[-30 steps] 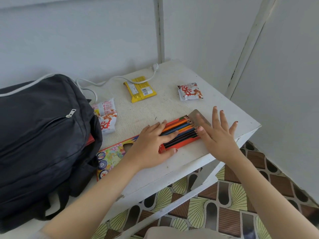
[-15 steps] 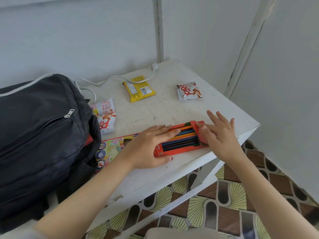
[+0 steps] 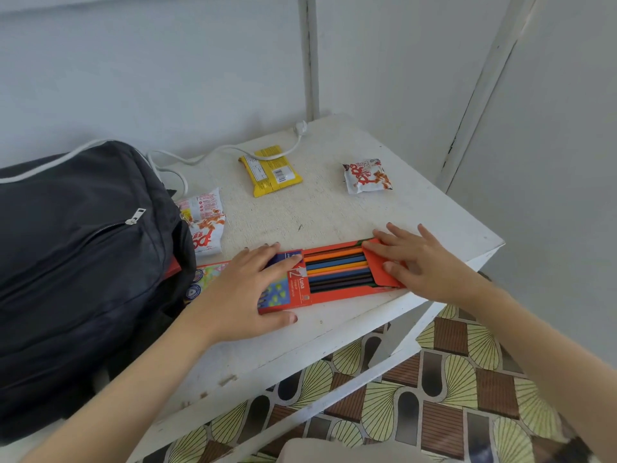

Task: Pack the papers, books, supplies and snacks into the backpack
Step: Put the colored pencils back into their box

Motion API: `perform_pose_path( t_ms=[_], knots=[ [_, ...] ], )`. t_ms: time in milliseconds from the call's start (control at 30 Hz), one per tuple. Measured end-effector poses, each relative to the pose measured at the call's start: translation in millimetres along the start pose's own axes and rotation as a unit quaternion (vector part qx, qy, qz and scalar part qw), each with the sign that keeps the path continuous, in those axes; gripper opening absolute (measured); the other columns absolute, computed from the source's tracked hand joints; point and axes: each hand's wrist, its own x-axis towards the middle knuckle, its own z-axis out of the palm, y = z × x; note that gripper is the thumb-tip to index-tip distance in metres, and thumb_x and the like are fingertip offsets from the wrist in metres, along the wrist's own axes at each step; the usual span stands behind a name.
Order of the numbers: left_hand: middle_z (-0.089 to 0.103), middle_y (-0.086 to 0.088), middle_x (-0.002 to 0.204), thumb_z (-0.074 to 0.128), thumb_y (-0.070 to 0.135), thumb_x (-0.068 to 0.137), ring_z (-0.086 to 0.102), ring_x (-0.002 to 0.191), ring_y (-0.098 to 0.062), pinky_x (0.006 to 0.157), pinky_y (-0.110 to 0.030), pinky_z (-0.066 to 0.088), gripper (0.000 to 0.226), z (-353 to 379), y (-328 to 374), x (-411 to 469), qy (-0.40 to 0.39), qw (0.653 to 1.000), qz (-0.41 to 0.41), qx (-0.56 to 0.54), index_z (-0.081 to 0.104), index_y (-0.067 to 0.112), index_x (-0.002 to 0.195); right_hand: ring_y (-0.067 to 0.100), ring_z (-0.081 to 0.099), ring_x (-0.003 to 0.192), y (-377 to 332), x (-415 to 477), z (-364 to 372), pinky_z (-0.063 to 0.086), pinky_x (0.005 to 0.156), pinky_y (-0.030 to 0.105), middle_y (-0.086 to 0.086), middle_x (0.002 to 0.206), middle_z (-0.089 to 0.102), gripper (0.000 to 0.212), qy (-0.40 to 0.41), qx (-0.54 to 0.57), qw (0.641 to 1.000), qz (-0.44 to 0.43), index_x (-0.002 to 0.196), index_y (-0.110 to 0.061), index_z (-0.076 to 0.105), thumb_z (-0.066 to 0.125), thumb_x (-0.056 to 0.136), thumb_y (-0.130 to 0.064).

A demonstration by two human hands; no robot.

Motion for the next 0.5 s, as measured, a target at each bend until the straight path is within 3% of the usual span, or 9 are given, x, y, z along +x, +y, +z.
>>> perform_pose_path(
  t_ms=[100, 167, 300, 500],
  knots=[
    [0.009, 0.003, 0.156, 0.012, 0.091, 0.061, 0.003, 0.143, -0.015, 0.112, -0.029, -0.004, 0.090, 0.1, -0.8, -2.7, -0.006, 1.000, -0.001, 0.016, 0.003, 0.051, 0.141, 0.005, 0.003, 0.143, 5.0, -2.0, -1.1, -0.011, 0.113, 0.038, -0.013, 0.153, 0.015, 0.065, -0.039, -0.018, 0.999, -0.030, 0.138, -0.049, 0.018, 0.025, 0.079, -0.076],
    [0.021, -0.002, 0.153, 0.014, 0.089, 0.066, 0.014, 0.139, -0.018, 0.111, -0.031, 0.007, 0.088, 1.6, -1.5, -2.8, 0.022, 1.000, 0.012, -0.001, 0.016, 0.045, 0.143, 0.003, 0.001, 0.141, 6.4, -3.1, -3.1, -0.010, 0.113, 0.038, -0.013, 0.153, 0.012, 0.078, -0.044, -0.052, 0.996, -0.057, 0.139, -0.047, 0.013, 0.022, 0.072, -0.085],
    [0.039, -0.006, 0.140, 0.028, 0.079, 0.078, 0.028, 0.126, -0.015, 0.103, -0.032, 0.020, 0.077, 7.5, -4.3, -2.8, 0.070, 0.996, 0.048, -0.020, 0.039, 0.034, 0.139, 0.002, 0.000, 0.140, 5.8, -4.5, -7.2, -0.010, 0.114, 0.038, -0.012, 0.153, 0.011, 0.083, -0.055, -0.063, 0.994, -0.072, 0.141, -0.044, 0.011, 0.021, 0.070, -0.087],
    [0.033, -0.002, 0.144, 0.030, 0.080, 0.076, 0.018, 0.130, -0.009, 0.105, -0.029, 0.020, 0.076, 13.0, -3.4, 1.4, 0.060, 0.994, 0.052, -0.070, 0.037, 0.037, 0.139, 0.010, 0.006, 0.145, -2.4, -5.0, 4.1, -0.006, 0.116, 0.040, -0.001, 0.157, 0.019, 0.084, -0.040, -0.072, 0.993, -0.081, 0.148, -0.034, 0.018, 0.021, 0.078, -0.081]
  ],
)
